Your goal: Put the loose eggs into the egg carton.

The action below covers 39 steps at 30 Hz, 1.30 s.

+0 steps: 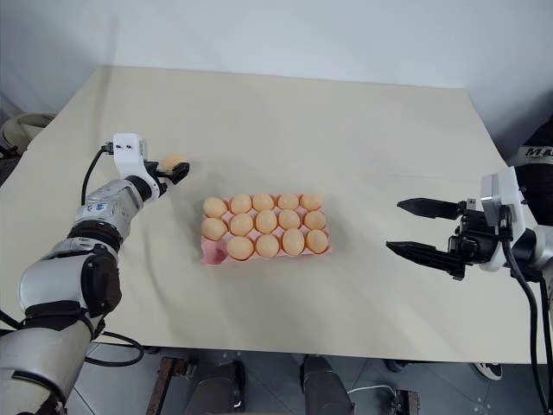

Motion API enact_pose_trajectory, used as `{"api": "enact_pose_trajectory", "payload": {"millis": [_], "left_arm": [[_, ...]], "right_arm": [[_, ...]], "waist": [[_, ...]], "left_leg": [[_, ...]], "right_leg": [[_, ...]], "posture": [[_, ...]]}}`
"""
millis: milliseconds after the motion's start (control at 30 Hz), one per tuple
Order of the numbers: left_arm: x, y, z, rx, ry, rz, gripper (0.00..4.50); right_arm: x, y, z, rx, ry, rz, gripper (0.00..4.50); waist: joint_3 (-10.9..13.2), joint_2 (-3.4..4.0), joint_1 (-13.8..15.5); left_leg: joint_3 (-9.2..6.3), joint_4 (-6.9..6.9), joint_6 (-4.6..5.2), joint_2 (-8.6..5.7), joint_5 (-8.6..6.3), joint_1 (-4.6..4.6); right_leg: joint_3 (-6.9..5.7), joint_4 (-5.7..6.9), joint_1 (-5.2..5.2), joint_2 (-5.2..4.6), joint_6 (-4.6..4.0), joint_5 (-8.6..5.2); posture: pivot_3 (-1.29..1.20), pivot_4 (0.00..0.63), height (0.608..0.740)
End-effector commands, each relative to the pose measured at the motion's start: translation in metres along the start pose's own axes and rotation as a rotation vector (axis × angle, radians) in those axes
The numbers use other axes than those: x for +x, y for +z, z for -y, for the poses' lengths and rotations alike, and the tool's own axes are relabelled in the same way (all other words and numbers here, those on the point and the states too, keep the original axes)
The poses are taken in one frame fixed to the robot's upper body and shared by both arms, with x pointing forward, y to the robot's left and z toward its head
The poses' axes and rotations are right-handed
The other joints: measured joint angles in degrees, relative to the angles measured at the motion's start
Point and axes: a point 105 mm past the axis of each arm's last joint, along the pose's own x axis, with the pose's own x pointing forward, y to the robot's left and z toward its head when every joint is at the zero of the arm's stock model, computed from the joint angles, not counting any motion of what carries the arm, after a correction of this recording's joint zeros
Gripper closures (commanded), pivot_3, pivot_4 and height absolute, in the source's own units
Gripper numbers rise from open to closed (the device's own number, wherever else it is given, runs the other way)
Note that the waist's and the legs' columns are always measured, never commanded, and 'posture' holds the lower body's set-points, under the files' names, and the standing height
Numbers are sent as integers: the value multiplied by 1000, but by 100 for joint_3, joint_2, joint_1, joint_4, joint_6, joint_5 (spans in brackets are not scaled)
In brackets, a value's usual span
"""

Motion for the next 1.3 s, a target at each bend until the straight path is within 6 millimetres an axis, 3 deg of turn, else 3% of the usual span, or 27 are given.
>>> {"api": "enact_pose_trajectory", "payload": {"millis": [33,467,567,767,900,1033,1300], "left_arm": [[2,20,4,6,4,44,25],[4,25,3,-8,51,62,25],[4,22,-2,-7,92,52,610],[4,21,-2,-10,108,53,2504],[4,20,-2,-4,108,48,3515],[4,19,-2,3,104,45,3872],[5,26,6,60,37,62,3956]], "right_arm": [[-7,13,-1,-55,-19,12,0],[-8,16,-1,-59,-26,3,0],[-10,16,-2,-61,-34,-2,0],[-11,18,-1,-66,-46,-2,0],[-11,17,-1,-67,-51,-4,0],[-11,17,-1,-66,-53,-3,0],[-9,16,0,-64,-52,5,0]], "waist": [[0,0,0],[0,0,0],[0,0,0],[0,0,1],[0,0,0],[0,0,0],[0,0,1]], "left_leg": [[0,0,0,0,0,0],[0,0,0,-1,0,0],[0,0,0,0,0,0],[0,1,0,0,0,0],[0,1,0,-1,0,0],[0,1,-1,0,0,1],[1,2,-1,-1,0,0]], "right_leg": [[0,0,0,0,0,0],[0,0,0,0,1,0],[0,1,0,0,1,0],[0,1,0,0,2,1],[0,1,0,0,2,1],[0,1,0,0,2,1],[0,1,0,0,2,1]], "posture": [[0,150,740],[0,150,740],[0,150,740],[0,150,740],[0,150,740],[0,150,740],[0,150,740]]}}
